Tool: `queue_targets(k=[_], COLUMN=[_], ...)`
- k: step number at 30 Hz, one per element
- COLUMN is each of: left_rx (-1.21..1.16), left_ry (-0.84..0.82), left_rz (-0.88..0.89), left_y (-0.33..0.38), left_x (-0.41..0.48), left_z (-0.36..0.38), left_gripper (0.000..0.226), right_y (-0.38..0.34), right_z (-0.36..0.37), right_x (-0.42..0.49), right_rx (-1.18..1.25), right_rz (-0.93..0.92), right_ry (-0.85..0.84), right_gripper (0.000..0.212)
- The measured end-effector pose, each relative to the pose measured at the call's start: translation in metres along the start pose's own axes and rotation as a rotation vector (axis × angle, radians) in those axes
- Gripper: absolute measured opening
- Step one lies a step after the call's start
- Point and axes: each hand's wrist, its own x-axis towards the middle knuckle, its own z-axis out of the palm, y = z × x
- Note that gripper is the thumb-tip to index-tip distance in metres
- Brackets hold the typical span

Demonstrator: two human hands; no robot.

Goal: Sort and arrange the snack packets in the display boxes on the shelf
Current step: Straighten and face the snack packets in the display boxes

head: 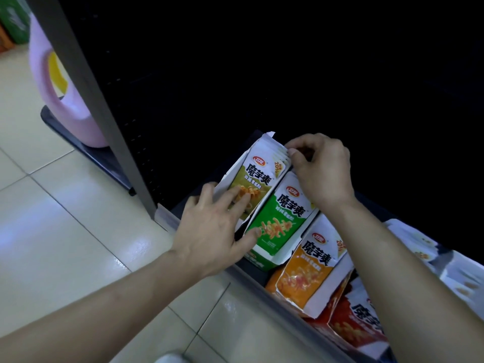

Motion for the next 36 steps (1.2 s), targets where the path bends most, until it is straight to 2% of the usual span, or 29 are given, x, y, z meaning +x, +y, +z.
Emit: queue_targets(k=[3,5,8,11,14,17,23,25,27,33,36], left_rx=[0.025,0.028,-0.006,-0.068,-0.117,-0.163,-0.249,-0.314,-0.330,-0.281,-0.285], left_ry=[-0.021,-0.024,-0.005,0.019,0.034,0.026,0.006,0.021,0.059,0.186,0.218], left_rz=[-0.003,0.001,-0.003,-0.001,0.025,0.028,0.049,0.082,0.112,0.210,0.172], left_y=[0.001,0.001,0.001,-0.002,-0.004,-0.008,-0.011,-0.013,-0.018,-0.030,-0.029], left_x=[0.001,0.000,-0.002,-0.009,-0.019,-0.026,-0.030,-0.033,-0.038,-0.049,-0.049], left_z=[-0.002,-0.003,-0.004,-0.004,-0.004,-0.003,0.000,0.000,0.000,0.005,0.003], left_gripper=[0.077,0.077,0.073,0.068,0.063,0.060,0.056,0.054,0.048,0.024,0.020], right_y=[0.000,0.000,-0.002,-0.007,-0.005,-0.002,-0.004,-0.008,-0.014,-0.018,-0.018], right_z=[0.001,0.002,0.000,-0.001,0.000,-0.001,-0.005,-0.013,-0.021,-0.016,-0.010], right_x=[0.001,-0.002,-0.020,-0.048,-0.065,-0.067,-0.072,-0.082,-0.096,-0.145,-0.152], right_rx=[-0.018,-0.033,-0.176,-0.377,-0.530,-0.585,-0.524,-0.420,-0.343,-0.406,-0.336], right_rz=[0.003,-0.029,-0.217,-0.359,-0.332,-0.323,-0.326,-0.316,-0.324,-0.361,-0.277], right_ry=[-0.007,-0.037,-0.089,-0.185,-0.329,-0.390,-0.356,-0.295,-0.240,-0.439,-0.436], right_gripper=[0.014,0.024,0.048,0.055,0.065,0.069,0.067,0.058,0.040,0.011,0.037])
